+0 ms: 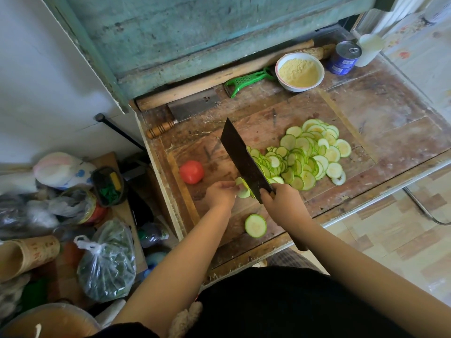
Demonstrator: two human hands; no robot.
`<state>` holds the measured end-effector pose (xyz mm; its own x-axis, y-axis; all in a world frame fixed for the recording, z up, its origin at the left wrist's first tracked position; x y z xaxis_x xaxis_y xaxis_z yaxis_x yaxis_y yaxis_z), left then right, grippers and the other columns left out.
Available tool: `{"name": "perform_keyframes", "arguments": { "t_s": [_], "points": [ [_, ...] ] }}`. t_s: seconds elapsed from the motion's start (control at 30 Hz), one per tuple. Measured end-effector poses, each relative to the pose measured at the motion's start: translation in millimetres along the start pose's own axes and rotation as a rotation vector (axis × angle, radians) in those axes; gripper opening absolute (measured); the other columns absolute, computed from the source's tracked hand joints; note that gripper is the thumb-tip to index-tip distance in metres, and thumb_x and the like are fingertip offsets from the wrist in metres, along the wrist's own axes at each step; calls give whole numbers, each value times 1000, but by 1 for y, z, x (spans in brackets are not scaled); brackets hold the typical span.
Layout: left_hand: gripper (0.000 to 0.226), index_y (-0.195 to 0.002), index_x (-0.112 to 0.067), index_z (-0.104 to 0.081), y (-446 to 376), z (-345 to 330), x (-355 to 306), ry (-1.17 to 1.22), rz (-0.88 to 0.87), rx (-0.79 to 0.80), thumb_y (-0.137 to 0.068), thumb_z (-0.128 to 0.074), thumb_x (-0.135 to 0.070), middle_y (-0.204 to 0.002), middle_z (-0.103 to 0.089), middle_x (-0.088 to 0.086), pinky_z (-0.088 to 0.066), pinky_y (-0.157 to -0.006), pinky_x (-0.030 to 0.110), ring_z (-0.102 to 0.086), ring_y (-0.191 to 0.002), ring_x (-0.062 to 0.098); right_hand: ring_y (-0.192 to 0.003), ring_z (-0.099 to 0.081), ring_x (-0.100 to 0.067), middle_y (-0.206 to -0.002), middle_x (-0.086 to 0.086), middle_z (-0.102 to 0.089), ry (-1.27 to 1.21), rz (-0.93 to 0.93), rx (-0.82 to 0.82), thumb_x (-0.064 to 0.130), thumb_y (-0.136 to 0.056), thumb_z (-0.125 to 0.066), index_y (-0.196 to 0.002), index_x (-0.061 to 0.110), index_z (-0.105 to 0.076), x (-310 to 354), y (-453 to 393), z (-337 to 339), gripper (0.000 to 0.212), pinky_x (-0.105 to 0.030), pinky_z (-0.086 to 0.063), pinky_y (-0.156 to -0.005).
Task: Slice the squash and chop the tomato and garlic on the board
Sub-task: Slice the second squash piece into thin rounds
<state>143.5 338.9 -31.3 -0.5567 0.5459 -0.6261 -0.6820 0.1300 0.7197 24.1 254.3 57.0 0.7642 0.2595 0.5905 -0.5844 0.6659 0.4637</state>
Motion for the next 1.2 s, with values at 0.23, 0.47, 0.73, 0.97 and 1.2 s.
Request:
{"name": "perform_keyframes", "arguments": {
  "t_s": [0.23,0.47,0.73,0.97,1.2],
  "points": [
    [22,-69,-23,-65,-1,0,2,31,-10,0,-65,-86,-18,-87,-72,2,-55,-82,30,-68,-84,19,-51,-45,-12,-56,0,-48,36,2,16,25,-96,-48,-79,6,-54,-3,3,-3,26,-22,-32,-43],
    [21,-69,-24,-65,0,1,2,19,-21,-9,-66,-86,-20,-90,-73,4,-54,-84,32,-68,-86,19,-53,-46,-15,-57,1,-48,39,-7,24,24,-97,-47,-80,5,-54,-2,3,-5,26,-27,-33,-47],
    [19,-71,-22,-66,1,-1,1,-2,-57,-13,-68,-85,-21,-88,-72,5,-54,-82,31,-66,-82,18,-61,-48,-26,-61,-2,-45,91,-57,76,24,-96,-45,-66,13,-43,4,-21,-23,32,-27,-32,-50],
    [18,-75,-21,-66,2,0,-2,27,-45,-26,-69,-84,-20,-88,-71,4,-53,-76,27,-64,-79,16,-64,-52,-26,-67,-6,-54,11,-34,20,26,-95,-47,-93,3,-60,11,-30,-27,27,-25,-30,-45],
    [19,-69,-26,-64,-1,1,2,-5,-54,-29,-70,-83,-21,-91,-73,3,-53,-87,33,-68,-89,18,-52,-47,-15,-56,1,-49,22,10,4,24,-96,-48,-80,7,-53,7,-5,-8,24,-24,-30,-43]
  ]
}}
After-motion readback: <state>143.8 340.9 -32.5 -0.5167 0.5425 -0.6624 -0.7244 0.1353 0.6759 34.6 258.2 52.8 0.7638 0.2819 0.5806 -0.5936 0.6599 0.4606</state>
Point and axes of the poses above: each hand's wrist, its own y-axis away from the middle knuckle, its own z-axis out of the back of the hand, x = y × z, the point moved 3 cm from there along -y, towards the middle knuckle
